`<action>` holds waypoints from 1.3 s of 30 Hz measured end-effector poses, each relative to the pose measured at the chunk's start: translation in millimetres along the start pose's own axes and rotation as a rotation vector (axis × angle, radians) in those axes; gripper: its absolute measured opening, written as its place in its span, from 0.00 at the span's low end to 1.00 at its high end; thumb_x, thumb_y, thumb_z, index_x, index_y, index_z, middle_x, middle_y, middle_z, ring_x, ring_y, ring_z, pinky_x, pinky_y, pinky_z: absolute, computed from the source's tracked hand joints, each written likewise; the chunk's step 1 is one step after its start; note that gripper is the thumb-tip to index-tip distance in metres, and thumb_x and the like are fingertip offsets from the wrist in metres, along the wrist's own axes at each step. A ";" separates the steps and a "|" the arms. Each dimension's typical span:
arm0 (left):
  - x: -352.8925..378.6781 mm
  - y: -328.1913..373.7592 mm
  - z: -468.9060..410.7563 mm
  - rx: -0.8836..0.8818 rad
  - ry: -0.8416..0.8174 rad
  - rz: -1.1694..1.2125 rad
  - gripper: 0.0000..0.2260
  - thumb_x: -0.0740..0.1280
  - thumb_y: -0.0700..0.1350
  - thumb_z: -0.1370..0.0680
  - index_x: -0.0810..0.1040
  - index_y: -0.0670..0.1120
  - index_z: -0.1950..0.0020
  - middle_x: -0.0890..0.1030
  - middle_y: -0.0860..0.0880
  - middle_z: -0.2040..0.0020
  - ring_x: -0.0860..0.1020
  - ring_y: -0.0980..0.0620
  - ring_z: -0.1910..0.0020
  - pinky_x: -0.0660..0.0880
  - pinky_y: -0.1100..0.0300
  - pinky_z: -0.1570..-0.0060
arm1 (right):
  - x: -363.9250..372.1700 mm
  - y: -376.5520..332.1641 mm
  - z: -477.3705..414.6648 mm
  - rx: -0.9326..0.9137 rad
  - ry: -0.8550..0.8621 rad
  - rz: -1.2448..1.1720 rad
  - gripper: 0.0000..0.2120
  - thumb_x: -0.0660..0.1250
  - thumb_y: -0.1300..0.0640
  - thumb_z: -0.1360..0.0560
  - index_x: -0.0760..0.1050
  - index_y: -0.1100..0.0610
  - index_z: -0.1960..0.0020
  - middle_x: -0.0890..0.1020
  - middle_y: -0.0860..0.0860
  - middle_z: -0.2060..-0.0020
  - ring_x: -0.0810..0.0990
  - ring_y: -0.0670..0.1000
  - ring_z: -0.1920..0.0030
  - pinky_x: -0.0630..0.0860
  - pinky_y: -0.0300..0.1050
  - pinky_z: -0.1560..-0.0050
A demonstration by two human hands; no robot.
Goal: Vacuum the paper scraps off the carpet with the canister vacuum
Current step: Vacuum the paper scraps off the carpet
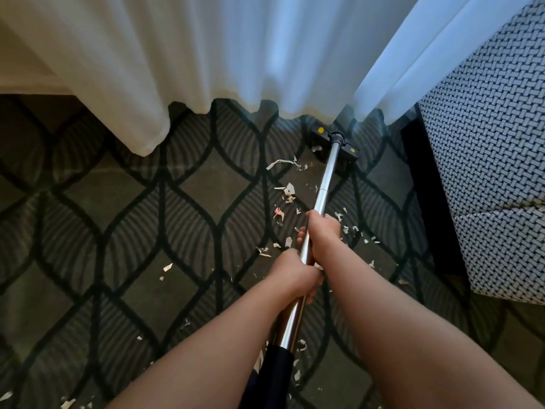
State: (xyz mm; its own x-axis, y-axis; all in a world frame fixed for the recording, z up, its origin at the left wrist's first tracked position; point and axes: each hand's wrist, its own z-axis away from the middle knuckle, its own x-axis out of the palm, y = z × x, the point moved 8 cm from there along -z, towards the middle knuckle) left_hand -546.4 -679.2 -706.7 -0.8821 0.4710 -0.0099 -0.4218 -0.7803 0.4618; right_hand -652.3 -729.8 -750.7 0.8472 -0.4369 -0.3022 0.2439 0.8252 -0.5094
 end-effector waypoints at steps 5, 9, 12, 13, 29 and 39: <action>-3.2 -4.7 -0.6 -0.014 0.000 -0.012 0.10 0.68 0.40 0.25 0.75 0.44 0.45 0.80 0.45 0.60 0.77 0.50 0.70 0.75 0.60 0.71 | 5.0 11.9 -5.2 0.050 -0.006 -0.010 0.02 0.61 0.60 0.23 0.71 0.58 0.52 0.73 0.55 0.69 0.72 0.51 0.73 0.72 0.42 0.73; -4.5 -9.5 3.5 -0.029 0.004 0.020 0.08 0.68 0.39 0.26 0.74 0.46 0.48 0.80 0.45 0.61 0.76 0.50 0.71 0.76 0.58 0.69 | 7.4 18.0 -6.8 0.048 -0.003 -0.008 0.07 0.61 0.61 0.24 0.72 0.60 0.47 0.73 0.55 0.70 0.71 0.52 0.75 0.71 0.41 0.75; -4.5 -14.7 7.3 -0.041 0.010 0.034 0.09 0.68 0.40 0.26 0.75 0.46 0.46 0.80 0.44 0.60 0.76 0.49 0.70 0.75 0.57 0.69 | 8.6 24.0 -4.3 0.061 -0.009 -0.006 0.06 0.61 0.60 0.23 0.72 0.59 0.47 0.73 0.56 0.69 0.71 0.51 0.74 0.71 0.40 0.75; -4.5 -17.0 8.7 -0.044 0.011 0.038 0.09 0.68 0.40 0.26 0.75 0.45 0.47 0.80 0.44 0.60 0.76 0.48 0.70 0.75 0.57 0.69 | 8.9 26.7 -3.5 0.063 -0.010 0.000 0.06 0.62 0.60 0.23 0.72 0.59 0.46 0.74 0.56 0.69 0.72 0.51 0.74 0.71 0.41 0.75; -23.2 -60.8 39.4 -0.047 0.081 -0.003 0.10 0.68 0.38 0.25 0.73 0.47 0.47 0.80 0.44 0.60 0.77 0.50 0.70 0.77 0.58 0.68 | 26.5 65.3 33.4 0.068 -0.063 0.013 0.07 0.61 0.60 0.22 0.72 0.61 0.45 0.74 0.55 0.68 0.72 0.51 0.74 0.71 0.41 0.75; -38.3 -87.5 61.5 -0.061 0.116 0.066 0.10 0.68 0.38 0.25 0.73 0.47 0.46 0.78 0.46 0.63 0.75 0.51 0.71 0.74 0.60 0.71 | 48.2 86.1 57.0 0.059 -0.111 0.039 0.13 0.61 0.60 0.21 0.71 0.61 0.38 0.73 0.55 0.68 0.72 0.51 0.73 0.71 0.42 0.74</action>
State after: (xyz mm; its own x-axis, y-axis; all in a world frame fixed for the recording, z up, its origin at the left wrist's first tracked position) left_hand -462.8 -603.7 -692.2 -0.9251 0.3700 -0.0859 -0.3713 -0.8332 0.4097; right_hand -563.6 -659.5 -763.1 0.9029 -0.3644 -0.2279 0.2344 0.8619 -0.4497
